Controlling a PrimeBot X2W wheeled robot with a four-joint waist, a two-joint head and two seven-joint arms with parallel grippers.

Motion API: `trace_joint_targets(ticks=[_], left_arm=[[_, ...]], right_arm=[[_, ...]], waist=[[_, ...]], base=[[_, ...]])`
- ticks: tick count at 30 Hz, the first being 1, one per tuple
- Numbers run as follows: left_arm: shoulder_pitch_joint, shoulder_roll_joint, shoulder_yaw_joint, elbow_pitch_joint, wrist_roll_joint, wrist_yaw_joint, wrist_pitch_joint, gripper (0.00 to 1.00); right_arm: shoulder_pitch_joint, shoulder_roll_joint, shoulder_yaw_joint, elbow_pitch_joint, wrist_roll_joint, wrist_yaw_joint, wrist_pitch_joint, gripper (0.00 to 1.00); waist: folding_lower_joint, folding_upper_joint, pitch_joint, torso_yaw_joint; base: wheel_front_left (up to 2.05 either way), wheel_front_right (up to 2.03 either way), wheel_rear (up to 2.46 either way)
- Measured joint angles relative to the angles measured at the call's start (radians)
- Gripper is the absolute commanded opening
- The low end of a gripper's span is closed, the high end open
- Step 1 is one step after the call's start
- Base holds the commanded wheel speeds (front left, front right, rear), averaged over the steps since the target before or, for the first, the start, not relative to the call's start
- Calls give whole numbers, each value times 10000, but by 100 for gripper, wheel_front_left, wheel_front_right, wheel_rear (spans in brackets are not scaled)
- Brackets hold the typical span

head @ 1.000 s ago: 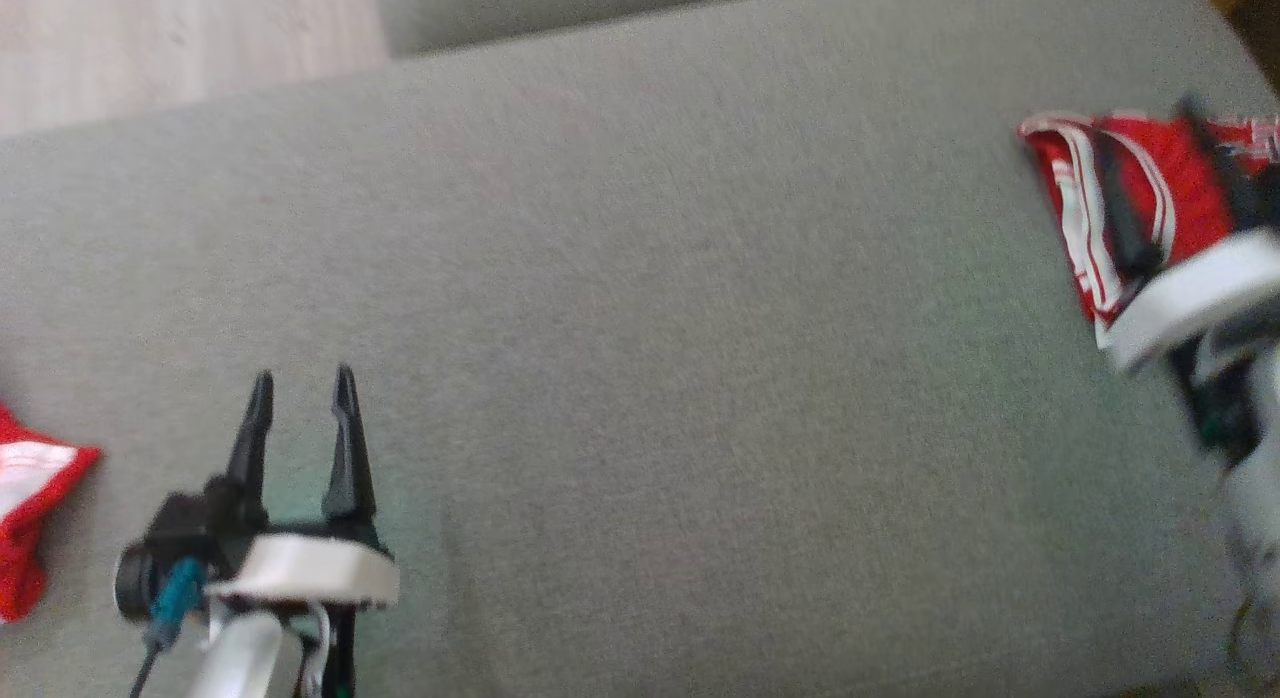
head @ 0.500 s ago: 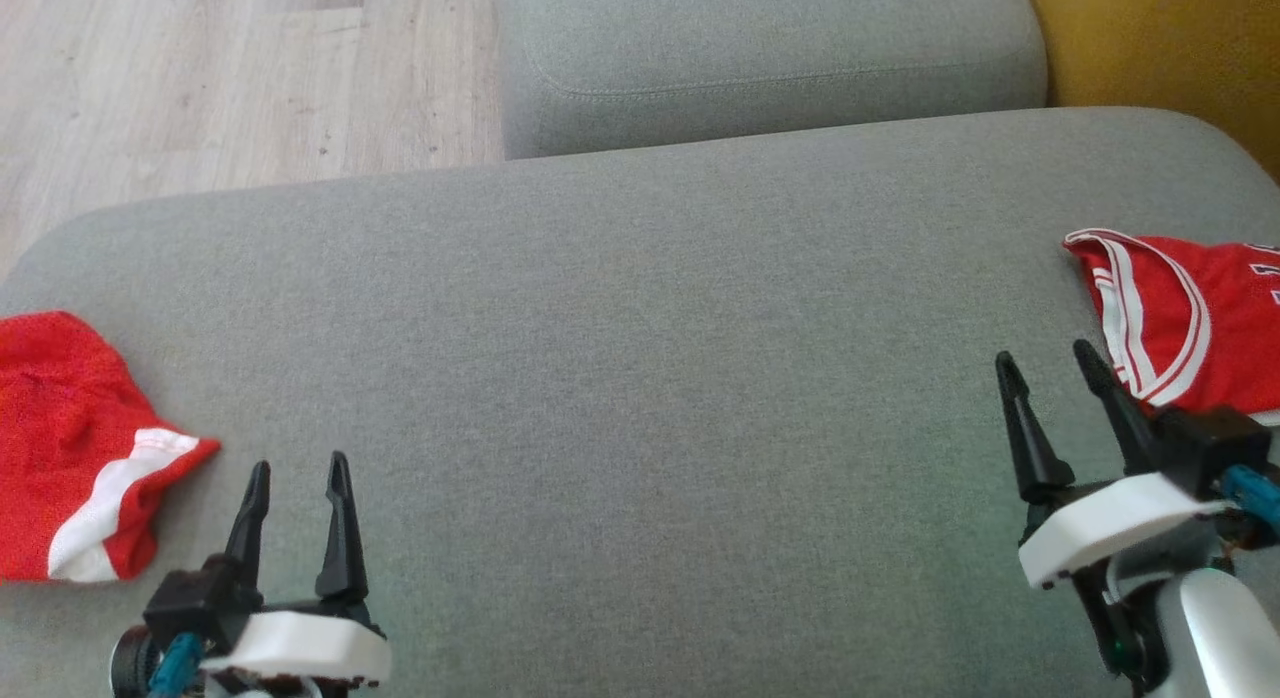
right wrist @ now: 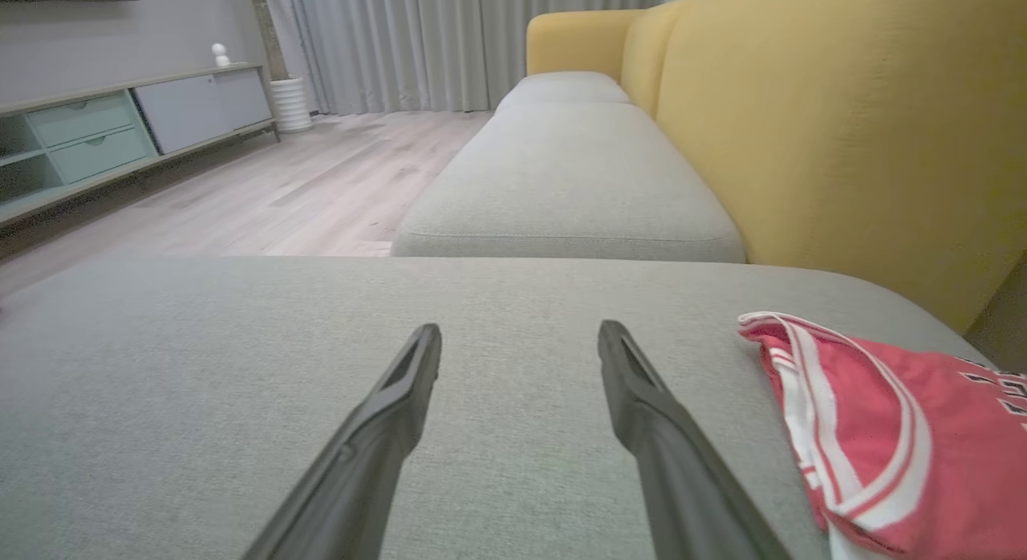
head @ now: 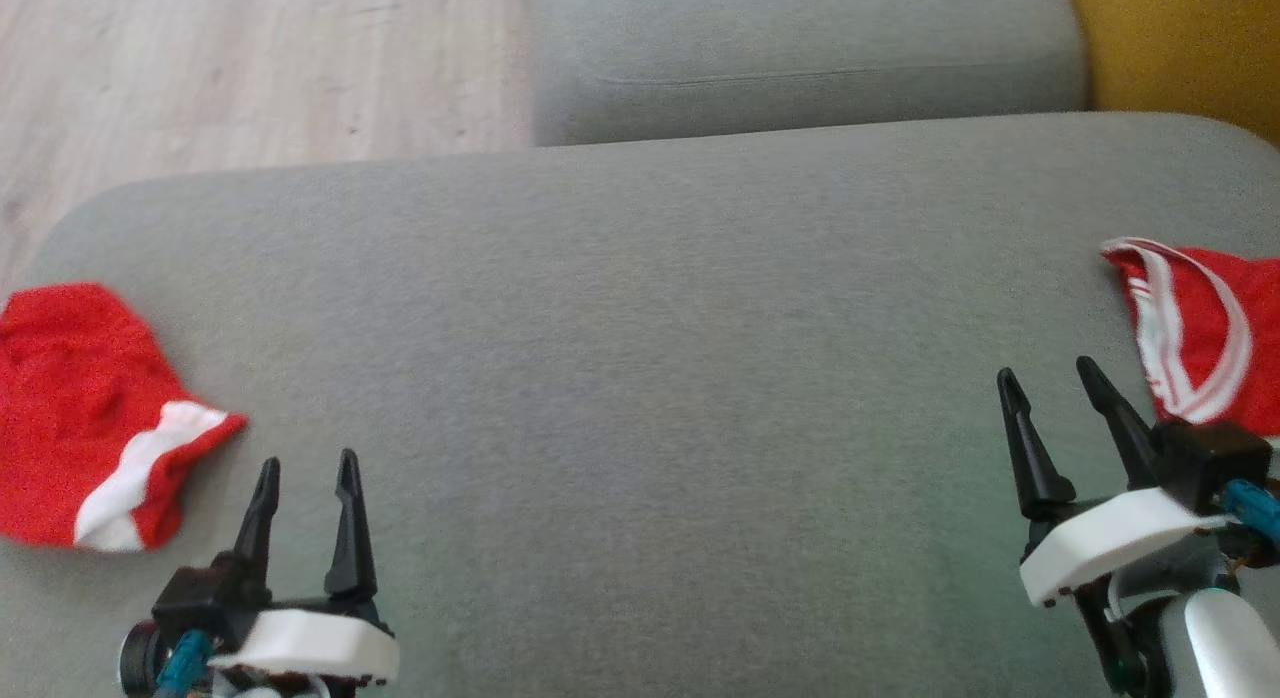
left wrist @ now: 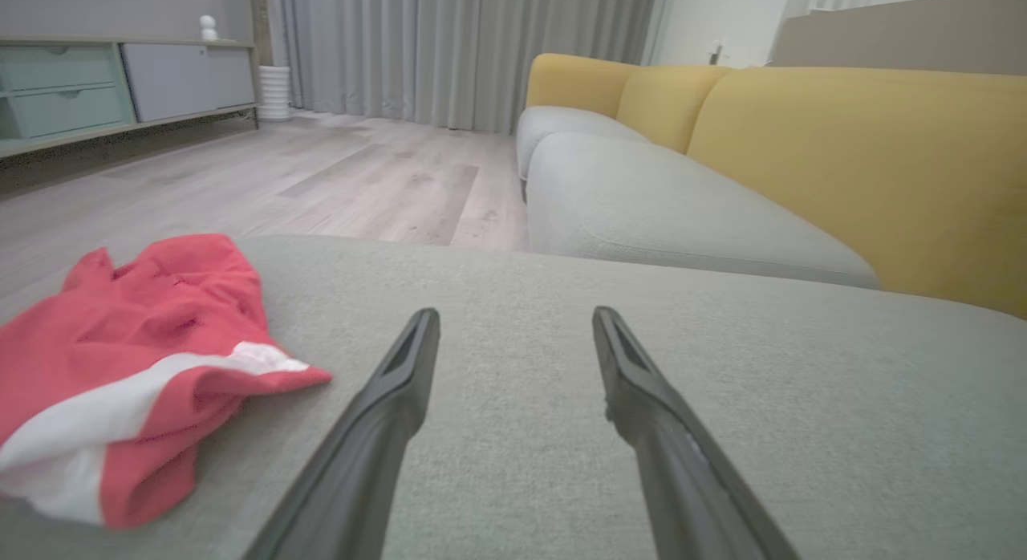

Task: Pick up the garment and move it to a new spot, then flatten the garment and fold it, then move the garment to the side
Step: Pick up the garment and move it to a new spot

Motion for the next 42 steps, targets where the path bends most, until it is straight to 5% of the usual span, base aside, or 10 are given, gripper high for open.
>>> trace_joint_targets(ticks=[26, 36, 42], left_arm=[[95, 309, 29, -585, -121, 215, 284, 100], [53, 364, 119, -1348, -263, 387, 301, 100], [-840, 880, 784, -2558, -681, 644, 1499, 100]], right_arm=[[22, 257, 397, 161, 15, 0, -90, 100], [21, 261, 456, 155, 27, 0, -88, 100], [-68, 148, 529, -186, 33, 0, -36, 100]], waist=[[0, 0, 222, 4785], [0, 0, 422, 4739], [0, 0, 916, 4455]], base=[[0, 0, 0], [0, 0, 0], [0, 0, 0]])
